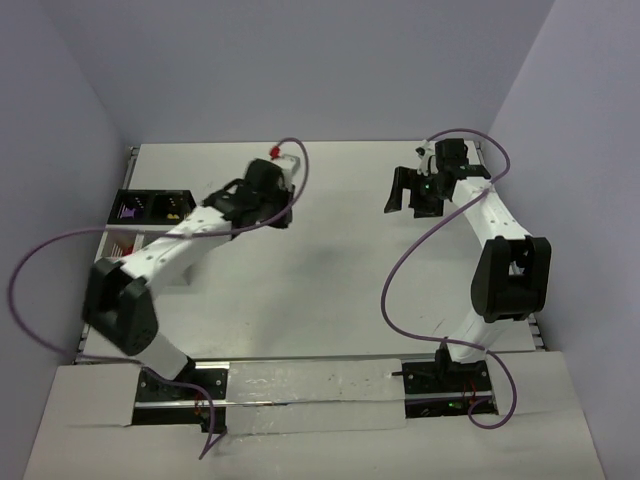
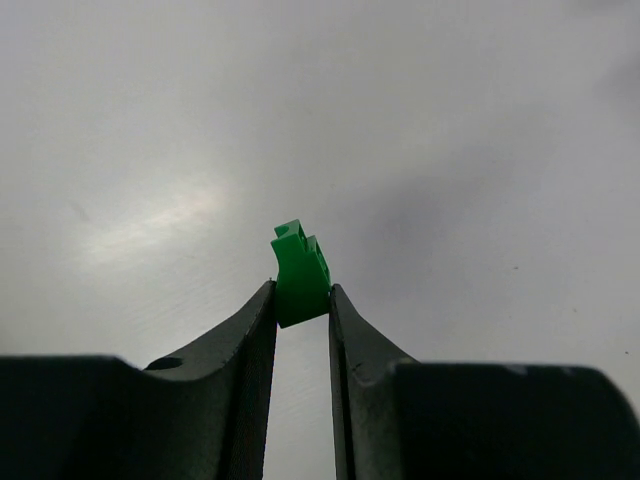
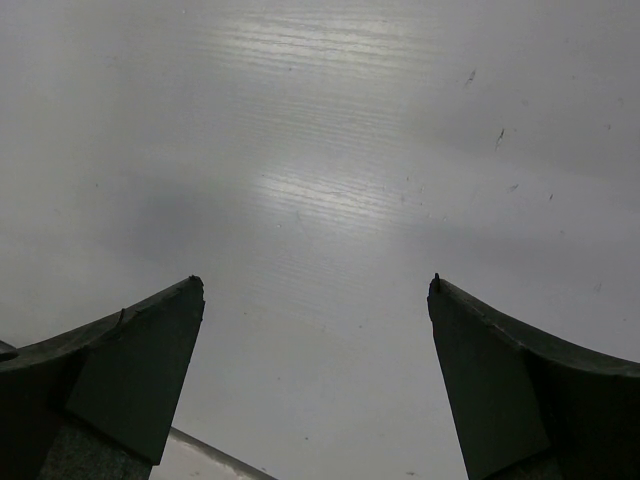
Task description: Sort the legos into containers by color
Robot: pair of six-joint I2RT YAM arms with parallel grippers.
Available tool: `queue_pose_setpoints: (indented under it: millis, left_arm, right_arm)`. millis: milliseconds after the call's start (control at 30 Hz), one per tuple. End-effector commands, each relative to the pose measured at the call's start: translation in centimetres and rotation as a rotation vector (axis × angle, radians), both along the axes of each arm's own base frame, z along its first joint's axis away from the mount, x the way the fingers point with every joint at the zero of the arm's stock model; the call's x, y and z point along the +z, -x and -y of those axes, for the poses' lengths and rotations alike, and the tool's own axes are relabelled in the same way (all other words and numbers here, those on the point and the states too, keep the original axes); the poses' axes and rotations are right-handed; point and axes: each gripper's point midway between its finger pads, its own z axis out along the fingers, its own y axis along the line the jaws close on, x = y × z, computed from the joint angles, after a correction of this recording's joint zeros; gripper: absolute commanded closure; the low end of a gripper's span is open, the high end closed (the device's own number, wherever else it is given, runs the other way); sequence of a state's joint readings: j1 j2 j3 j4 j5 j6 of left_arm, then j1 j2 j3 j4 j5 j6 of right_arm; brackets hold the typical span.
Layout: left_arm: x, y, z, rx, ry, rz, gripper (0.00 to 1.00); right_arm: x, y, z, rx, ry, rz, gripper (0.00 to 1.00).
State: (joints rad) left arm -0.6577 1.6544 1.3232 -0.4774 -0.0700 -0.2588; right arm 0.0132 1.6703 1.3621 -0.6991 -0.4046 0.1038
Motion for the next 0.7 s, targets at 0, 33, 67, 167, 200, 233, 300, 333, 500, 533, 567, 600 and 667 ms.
queue_pose_setpoints:
  millis: [0,33,67,167,200,233,300,333,500,533,567,600,667]
  left_arm:
    - [7.6,0.2,-5.1,-0.059,0.043,0.166,1.00]
    - [8.3,0.6,-7.3,-0.057,0.052,0.159,1.00]
    - [8.7,0.7,-9.4,-0.059,0.043,0.154,1.00]
    - [8.8,1.6,-16.1,-0.009,0.010,0.125,1.00]
    - [8.7,1.8,-17.5,0.010,-0.003,0.118,1.00]
    - [8.5,2.0,-18.6,0.019,-0.022,0.117,1.00]
    - [8.2,2.7,-21.8,0.066,-0.047,0.096,1.00]
    - [7.9,3.1,-23.4,0.089,-0.059,0.083,1.00]
    - [6.1,4.6,-28.8,0.186,-0.052,-0.005,1.00]
    - [5.6,4.9,-29.6,0.200,-0.038,-0.031,1.00]
    - [5.4,5.1,-30.7,0.228,-0.033,-0.041,1.00]
    - [5.0,5.3,-31.1,0.242,-0.025,-0.057,1.00]
    - [4.3,5.6,-31.8,0.238,-0.021,-0.081,1.00]
  right_arm:
    - [2.4,0.1,-1.6,0.064,0.011,0.077,0.00]
    - [2.5,0.1,-1.8,0.072,0.014,0.081,0.00]
    - [2.5,0.2,-2.2,0.081,0.016,0.082,0.00]
    - [2.3,0.3,-3.5,0.118,0.031,0.086,0.00]
    - [2.3,0.3,-3.7,0.126,0.036,0.088,0.00]
    - [2.2,0.3,-3.9,0.131,0.041,0.085,0.00]
    - [2.1,0.2,-4.5,0.146,0.044,0.084,0.00]
    - [2.1,0.2,-4.8,0.153,0.044,0.082,0.00]
    - [1.9,0.2,-5.8,0.180,0.057,0.087,0.00]
    - [1.8,0.2,-6.1,0.189,0.058,0.086,0.00]
    - [1.8,0.2,-6.2,0.192,0.061,0.085,0.00]
    - [1.7,0.2,-6.4,0.197,0.061,0.084,0.00]
    - [1.5,0.2,-6.6,0.203,0.062,0.078,0.00]
